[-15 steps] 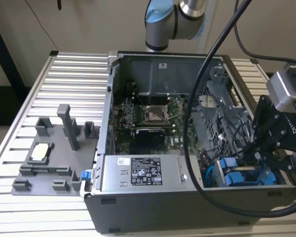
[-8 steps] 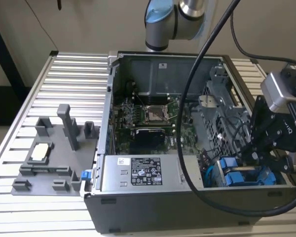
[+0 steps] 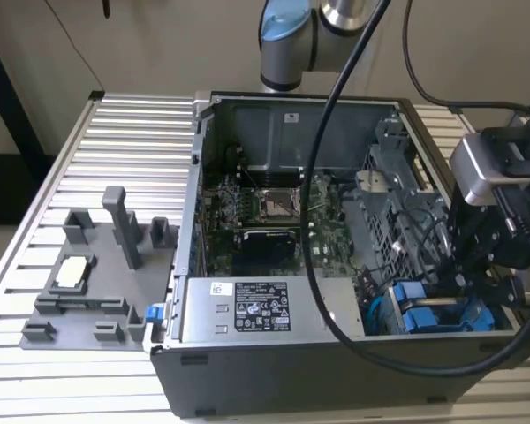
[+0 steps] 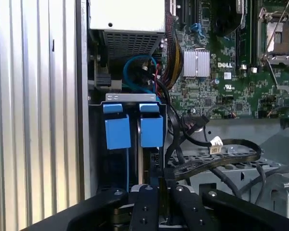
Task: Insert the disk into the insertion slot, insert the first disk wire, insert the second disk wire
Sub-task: 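Insert the second disk wire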
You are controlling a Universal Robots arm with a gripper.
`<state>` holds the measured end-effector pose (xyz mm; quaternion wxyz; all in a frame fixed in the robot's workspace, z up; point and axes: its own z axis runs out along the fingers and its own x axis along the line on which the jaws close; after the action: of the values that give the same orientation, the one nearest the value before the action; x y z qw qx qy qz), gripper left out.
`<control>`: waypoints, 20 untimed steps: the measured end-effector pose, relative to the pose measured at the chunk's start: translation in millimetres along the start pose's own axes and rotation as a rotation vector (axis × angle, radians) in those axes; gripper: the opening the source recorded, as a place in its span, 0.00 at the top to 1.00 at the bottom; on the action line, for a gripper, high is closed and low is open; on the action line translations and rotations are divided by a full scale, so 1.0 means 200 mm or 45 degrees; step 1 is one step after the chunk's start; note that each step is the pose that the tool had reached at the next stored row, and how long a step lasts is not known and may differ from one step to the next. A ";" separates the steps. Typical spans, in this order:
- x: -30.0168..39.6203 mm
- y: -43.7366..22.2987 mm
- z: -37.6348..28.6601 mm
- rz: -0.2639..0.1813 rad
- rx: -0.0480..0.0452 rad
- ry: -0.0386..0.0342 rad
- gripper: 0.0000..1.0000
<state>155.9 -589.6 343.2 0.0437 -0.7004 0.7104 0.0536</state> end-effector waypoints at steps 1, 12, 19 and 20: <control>0.000 0.010 0.000 -0.001 0.010 0.0105 0.84; -0.024 0.120 0.007 -0.006 0.081 0.0298 0.84; -0.043 0.132 0.009 -0.014 0.150 0.0291 0.84; -0.043 0.133 0.009 -0.015 0.161 0.0294 0.84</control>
<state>129.5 -580.4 342.9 0.0799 -0.7011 0.7086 0.0004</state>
